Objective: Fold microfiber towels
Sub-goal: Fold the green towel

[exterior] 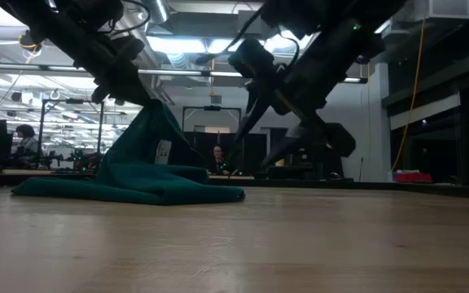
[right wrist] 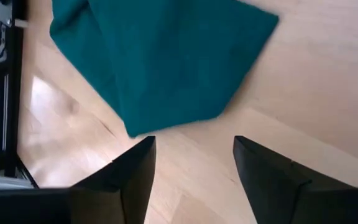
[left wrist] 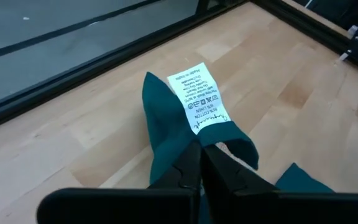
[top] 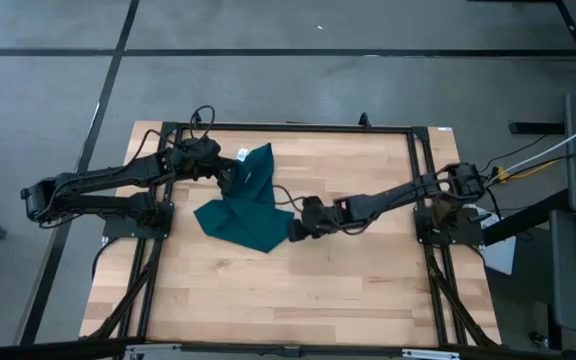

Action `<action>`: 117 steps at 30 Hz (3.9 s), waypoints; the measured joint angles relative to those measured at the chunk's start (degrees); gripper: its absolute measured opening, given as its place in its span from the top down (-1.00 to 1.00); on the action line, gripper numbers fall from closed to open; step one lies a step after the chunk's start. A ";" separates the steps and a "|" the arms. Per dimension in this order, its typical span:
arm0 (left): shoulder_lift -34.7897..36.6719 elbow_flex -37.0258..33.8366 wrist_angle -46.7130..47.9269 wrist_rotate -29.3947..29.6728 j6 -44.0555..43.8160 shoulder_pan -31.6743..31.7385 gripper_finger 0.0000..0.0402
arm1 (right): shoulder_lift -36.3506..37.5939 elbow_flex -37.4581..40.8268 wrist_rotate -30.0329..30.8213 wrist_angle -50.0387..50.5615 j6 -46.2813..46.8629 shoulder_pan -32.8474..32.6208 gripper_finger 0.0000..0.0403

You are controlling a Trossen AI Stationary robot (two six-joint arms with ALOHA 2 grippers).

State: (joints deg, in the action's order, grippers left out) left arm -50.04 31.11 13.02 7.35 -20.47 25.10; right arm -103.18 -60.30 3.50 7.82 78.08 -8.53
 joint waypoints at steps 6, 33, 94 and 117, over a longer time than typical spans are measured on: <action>0.01 0.00 -1.85 0.00 0.65 0.00 0.99 | -1.75 -2.19 -5.63 4.91 -2.45 2.08 -0.05; 0.48 0.00 0.43 -2.99 2.70 6.95 0.99 | -13.51 -13.26 -7.28 9.99 -11.43 4.25 0.57; 3.05 2.33 19.98 -27.33 20.61 26.37 0.74 | 17.08 -16.93 55.44 49.37 21.97 -22.13 0.37; -41.55 24.23 6.89 -22.73 14.94 -3.40 0.58 | 25.88 -16.93 67.02 49.79 15.94 -32.35 0.32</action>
State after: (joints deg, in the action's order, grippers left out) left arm -91.59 55.34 19.91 -15.38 -5.53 21.70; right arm -77.29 -77.23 70.52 57.61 94.03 -40.87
